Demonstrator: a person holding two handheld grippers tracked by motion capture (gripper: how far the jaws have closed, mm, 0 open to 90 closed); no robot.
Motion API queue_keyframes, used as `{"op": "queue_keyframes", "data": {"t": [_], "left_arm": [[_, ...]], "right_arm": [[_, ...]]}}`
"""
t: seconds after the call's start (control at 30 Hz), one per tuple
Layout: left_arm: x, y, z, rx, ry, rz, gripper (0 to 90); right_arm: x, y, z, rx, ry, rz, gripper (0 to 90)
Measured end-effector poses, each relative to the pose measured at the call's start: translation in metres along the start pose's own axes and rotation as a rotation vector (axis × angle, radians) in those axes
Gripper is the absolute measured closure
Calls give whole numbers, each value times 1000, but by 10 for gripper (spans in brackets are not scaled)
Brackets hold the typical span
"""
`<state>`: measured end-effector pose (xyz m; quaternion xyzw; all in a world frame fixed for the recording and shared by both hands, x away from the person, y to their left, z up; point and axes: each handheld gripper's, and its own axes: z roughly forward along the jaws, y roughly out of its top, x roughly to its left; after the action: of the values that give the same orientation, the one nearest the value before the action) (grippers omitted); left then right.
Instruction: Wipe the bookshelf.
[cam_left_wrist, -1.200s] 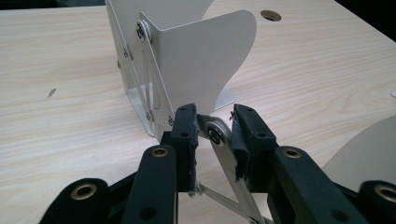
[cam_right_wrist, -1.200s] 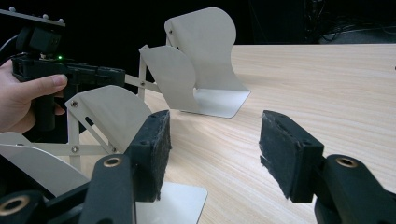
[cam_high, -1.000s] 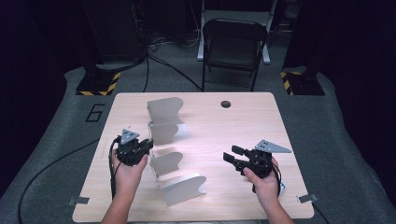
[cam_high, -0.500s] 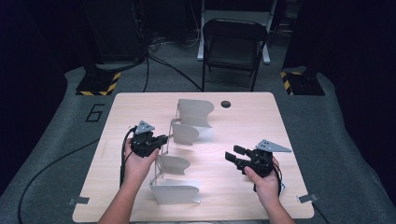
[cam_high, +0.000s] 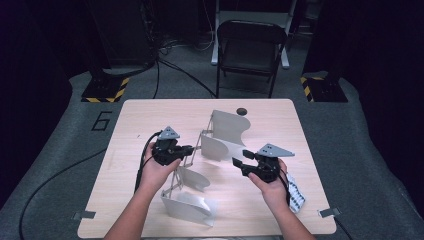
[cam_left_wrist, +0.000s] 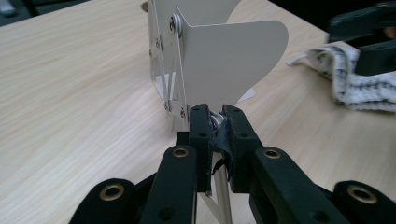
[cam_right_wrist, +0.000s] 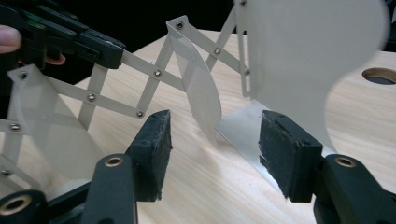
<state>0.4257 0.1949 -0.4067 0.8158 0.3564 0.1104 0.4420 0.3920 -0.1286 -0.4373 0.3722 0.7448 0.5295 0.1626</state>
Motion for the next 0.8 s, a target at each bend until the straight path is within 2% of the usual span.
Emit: {"op": "queue_keyframes", "data": {"t": [0.03, 0.13, 0.17, 0.23, 0.27, 0.37, 0.4, 0.43, 0.53, 0.6, 0.8], "left_arm": [[-1, 2, 3, -5, -26, 14, 829], [-4, 2, 5, -14, -50, 57, 816], [-5, 2, 4, -30, -62, 50, 796], [-5, 1, -3, -78, -42, 47, 650], [-6, 1, -8, -83, -28, 54, 638], [-9, -2, -25, -120, -23, 30, 600], [-9, -2, -25, -120, -23, 30, 597], [-12, -7, -37, -139, -23, 24, 597], [-16, -19, -53, -138, -25, -5, 595], [-19, -26, -61, -122, -29, -39, 598], [-24, -37, -76, -85, -23, -42, 668]], "right_arm": [[1, 1, 4, 12, -13, -23, 456], [3, 4, 9, 13, -29, -40, 461], [3, 4, 10, 7, -39, -50, 458], [4, 4, 12, -3, -63, -47, 440], [4, 4, 12, -6, -66, -45, 436], [3, 4, 14, -9, -68, -49, 425], [4, 4, 15, -12, -70, -46, 420], [4, 4, 15, -14, -72, -44, 413], [3, 4, 16, -7, -93, -41, 396], [2, 5, 19, -4, -61, -27, 401], [3, 5, 30, 2, -30, -36, 442]]}}
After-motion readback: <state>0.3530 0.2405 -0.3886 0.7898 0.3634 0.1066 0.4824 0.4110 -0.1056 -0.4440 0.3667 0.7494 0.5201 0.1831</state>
